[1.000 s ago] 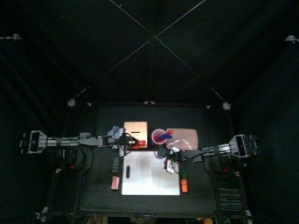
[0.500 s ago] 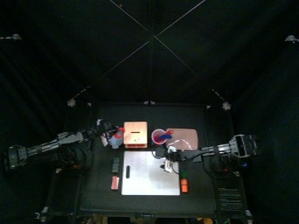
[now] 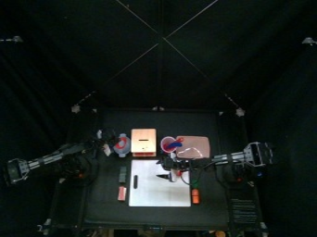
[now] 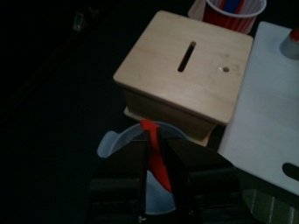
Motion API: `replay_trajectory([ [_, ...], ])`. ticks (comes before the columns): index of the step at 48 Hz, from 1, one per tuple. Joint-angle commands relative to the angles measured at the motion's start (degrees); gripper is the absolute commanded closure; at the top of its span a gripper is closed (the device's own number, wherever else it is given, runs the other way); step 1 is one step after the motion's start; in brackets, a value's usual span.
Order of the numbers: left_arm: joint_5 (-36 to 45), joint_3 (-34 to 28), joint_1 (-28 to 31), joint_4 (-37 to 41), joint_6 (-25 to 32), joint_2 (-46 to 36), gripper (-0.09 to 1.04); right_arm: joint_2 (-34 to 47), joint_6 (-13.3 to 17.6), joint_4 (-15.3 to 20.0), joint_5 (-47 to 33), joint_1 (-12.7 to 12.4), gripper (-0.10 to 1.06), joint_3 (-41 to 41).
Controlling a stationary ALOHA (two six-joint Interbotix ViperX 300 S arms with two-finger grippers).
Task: Get the cutter from the drawer then cut the dough then place the extra dough in the bowl
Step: Place the extra dough in the bowl
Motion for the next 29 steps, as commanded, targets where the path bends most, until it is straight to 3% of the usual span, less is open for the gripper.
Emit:
replay_trajectory([
  [1,-2.5,-0.7,-1.6,-0.5,0.2,3.3,0.36,-3.3,0.2,-0.5,-5.4,-1.0,-0.02,0.6],
  [17,-9.9,-1.8,-3.2,0.5,0.4,12.9,0.29,-4.0,0.3,-0.2,-7.6,-1.6,-0.02,2.1],
  [29,-9.8,-1.8,-2.9,1.2,0.1,12.6,0.07,-4.0,0.7,0.0,-7.6,-1.8,-0.02,2.6],
])
